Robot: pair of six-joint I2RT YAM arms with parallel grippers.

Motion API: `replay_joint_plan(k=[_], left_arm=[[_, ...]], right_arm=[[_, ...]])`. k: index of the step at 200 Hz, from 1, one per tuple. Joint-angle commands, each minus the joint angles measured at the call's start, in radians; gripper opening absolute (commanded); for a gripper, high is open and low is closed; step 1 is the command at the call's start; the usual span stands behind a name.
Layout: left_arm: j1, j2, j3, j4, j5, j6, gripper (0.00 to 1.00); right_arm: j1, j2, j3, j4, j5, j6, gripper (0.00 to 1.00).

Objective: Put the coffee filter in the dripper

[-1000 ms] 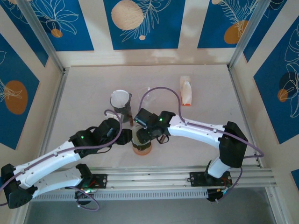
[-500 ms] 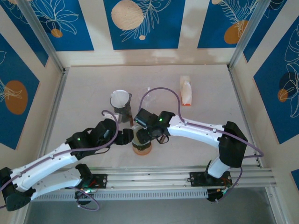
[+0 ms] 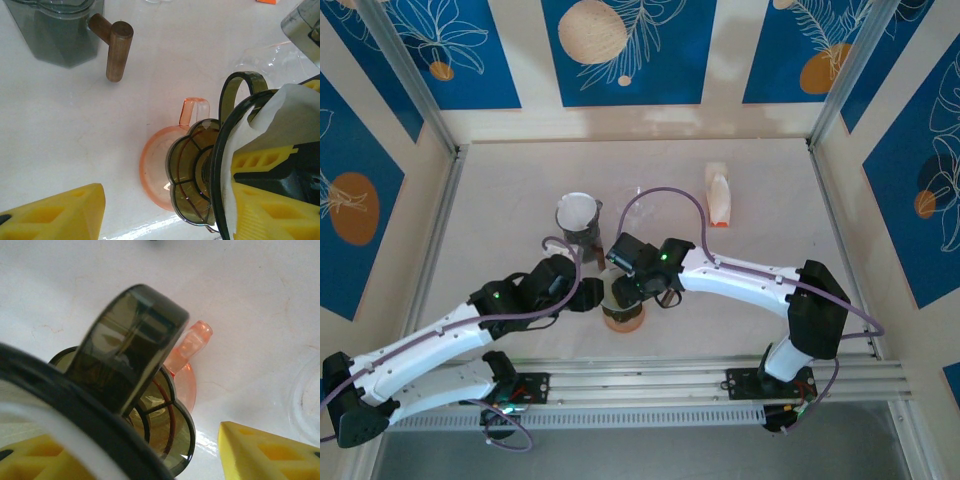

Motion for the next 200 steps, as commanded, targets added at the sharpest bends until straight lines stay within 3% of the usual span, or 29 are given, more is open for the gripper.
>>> replay_joint_plan(k=[1, 85, 200], left_arm=[[0.014, -0.002, 0.008, -0.037, -0.012, -0.006, 0.63], [0.014, 0.008, 0.003, -0.001, 0.012, -0.009, 0.64], [0.014, 0.015, 0.0, 0.005, 0.011, -0.014, 0.64]], right_arm=[[-0.005, 0.009, -0.018, 0.006, -0.012, 0.012, 0.62], [-0.005, -0.145, -0.036, 0.084, 0.015, 0.009, 0.63], [-0.05, -0.305, -0.152, 0.037, 0.049, 0.068, 0.62]])
